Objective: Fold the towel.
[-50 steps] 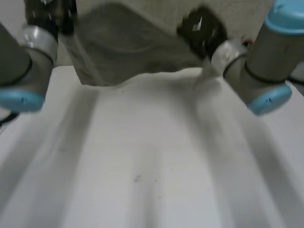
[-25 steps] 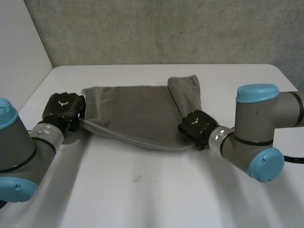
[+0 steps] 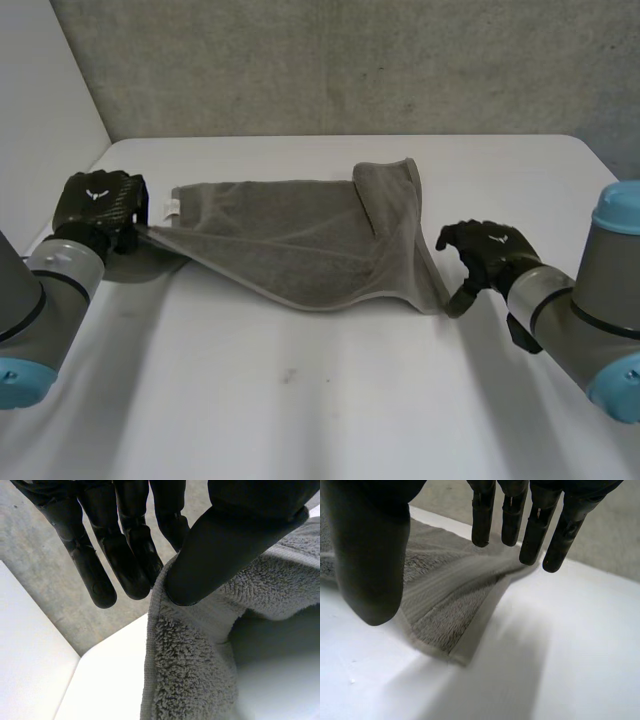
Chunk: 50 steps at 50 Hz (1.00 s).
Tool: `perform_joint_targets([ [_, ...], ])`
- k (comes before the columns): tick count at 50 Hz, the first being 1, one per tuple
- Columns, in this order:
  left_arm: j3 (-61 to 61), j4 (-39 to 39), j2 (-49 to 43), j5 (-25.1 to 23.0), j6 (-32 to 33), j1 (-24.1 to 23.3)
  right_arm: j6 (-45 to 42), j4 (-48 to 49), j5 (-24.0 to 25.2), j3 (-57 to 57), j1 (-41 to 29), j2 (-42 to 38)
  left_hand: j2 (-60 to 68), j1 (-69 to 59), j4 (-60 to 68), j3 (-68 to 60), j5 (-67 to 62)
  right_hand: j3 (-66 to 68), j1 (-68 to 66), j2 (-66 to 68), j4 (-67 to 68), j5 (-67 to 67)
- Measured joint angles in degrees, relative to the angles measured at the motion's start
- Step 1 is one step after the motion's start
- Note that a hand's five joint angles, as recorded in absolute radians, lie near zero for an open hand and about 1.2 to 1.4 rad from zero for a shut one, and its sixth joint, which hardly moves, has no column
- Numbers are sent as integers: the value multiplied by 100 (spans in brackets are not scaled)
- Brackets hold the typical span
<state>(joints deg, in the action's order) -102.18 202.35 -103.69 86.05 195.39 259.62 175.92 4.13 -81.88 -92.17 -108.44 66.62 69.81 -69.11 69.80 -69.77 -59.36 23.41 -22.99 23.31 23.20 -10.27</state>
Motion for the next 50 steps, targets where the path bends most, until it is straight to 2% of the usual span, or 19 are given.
perform_joint_targets([
  [5,-13,-11,121,0,-6,-12,398,14,5,-256,99,-9,0,0,0,0,0,0,0,0,0,5],
  [13,-8,-12,269,0,-10,-71,560,125,-8,-299,21,-258,0,0,0,0,0,0,0,0,0,5],
  [32,-5,-11,297,0,-10,-100,1037,538,-117,324,-349,-1031,0,0,0,0,0,0,0,0,0,-7],
  [50,-21,-4,288,0,-20,-98,1586,535,-633,1127,-656,-1807,0,0,0,0,0,6,-14,13,11,-255],
])
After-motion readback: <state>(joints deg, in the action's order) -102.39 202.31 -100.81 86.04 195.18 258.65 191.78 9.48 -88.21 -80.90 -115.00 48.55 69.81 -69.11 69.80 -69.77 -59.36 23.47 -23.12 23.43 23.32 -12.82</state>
